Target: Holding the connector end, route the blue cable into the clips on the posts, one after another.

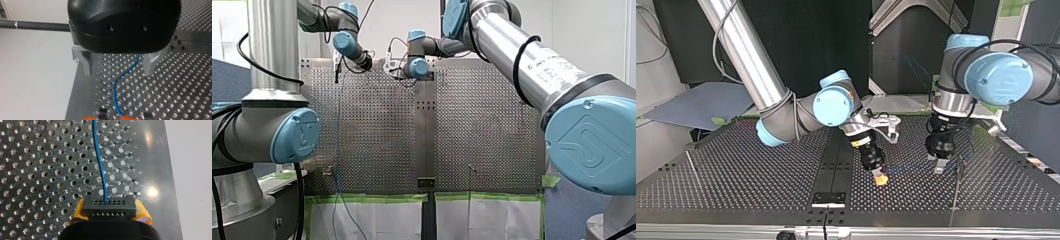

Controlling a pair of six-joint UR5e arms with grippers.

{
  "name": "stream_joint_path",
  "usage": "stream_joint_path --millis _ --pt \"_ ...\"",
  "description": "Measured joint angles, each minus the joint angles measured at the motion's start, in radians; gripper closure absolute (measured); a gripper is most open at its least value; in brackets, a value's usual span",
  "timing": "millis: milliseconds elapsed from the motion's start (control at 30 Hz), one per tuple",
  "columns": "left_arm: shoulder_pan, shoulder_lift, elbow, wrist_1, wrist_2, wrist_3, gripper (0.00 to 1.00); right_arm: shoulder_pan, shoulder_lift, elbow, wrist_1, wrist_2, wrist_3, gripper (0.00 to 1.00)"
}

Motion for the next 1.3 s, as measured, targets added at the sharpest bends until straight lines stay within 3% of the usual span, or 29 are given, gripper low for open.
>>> stream_joint_path --millis 800,1267,1300 --pt "0.008 -0.109 0.088 0.039 -0.019 -0.035 0.00 0.001 0.000 0.000 0.006 -0.001 0.000 1.00" --pt "0.003 -0.116 0.095 0.048 -0.018 -0.043 0.00 0.002 0.000 0.000 0.013 -0.001 0.000 1.00" --pt "0.001 -0.116 0.095 0.048 -0.018 -0.043 0.04 0.002 0.000 0.000 0.014 -0.001 0.000 1.00"
